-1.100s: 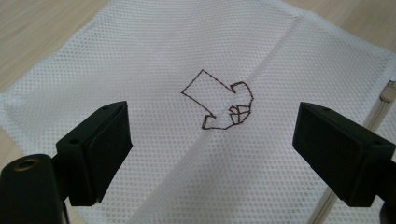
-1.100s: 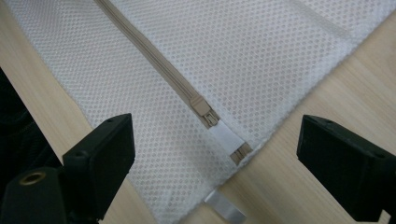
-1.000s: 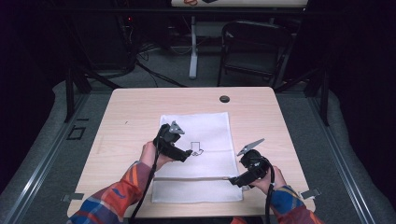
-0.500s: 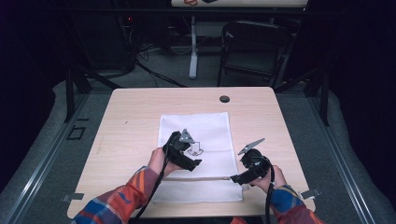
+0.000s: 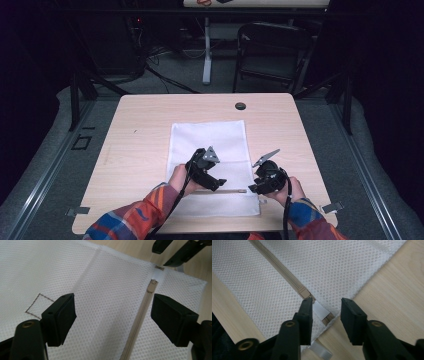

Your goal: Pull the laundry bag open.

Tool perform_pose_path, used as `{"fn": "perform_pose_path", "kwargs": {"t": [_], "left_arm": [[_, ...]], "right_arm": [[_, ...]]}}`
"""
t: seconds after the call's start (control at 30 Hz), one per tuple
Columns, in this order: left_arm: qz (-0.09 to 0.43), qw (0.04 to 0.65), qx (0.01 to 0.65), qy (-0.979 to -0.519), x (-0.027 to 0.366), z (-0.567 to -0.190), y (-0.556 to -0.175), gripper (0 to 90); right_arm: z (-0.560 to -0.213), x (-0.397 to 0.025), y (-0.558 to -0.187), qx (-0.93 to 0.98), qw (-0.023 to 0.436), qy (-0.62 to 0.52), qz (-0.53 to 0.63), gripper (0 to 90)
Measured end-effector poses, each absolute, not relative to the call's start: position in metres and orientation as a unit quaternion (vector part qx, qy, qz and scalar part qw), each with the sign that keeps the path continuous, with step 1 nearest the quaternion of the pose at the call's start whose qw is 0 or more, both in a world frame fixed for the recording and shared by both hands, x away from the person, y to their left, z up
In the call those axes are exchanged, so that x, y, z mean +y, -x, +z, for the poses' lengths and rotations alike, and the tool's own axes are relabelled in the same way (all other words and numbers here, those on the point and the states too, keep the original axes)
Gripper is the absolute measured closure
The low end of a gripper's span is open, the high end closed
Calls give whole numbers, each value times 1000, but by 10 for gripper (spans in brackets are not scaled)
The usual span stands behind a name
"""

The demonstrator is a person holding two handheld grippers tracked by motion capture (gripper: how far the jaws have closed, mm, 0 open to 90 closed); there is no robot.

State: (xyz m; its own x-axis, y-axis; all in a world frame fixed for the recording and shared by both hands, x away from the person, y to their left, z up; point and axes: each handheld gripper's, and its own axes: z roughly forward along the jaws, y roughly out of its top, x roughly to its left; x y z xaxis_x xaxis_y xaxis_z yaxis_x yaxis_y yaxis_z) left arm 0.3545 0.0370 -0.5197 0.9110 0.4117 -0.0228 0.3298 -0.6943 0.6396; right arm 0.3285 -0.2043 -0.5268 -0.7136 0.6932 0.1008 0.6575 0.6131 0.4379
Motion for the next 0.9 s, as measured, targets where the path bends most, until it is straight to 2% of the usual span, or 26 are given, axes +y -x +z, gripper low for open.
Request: {"fn": "perform_pose_path", "kwargs": {"t": [0.3, 0.9], "left_arm": [[45, 339, 184, -922, 24, -527, -353, 321], [16, 330, 147, -932, 0, -548, -351, 495]], "right_arm": [[-535, -195, -332, 907, 44, -363, 208, 892], [-548, -191, -336, 910, 25, -364, 195, 900]]}}
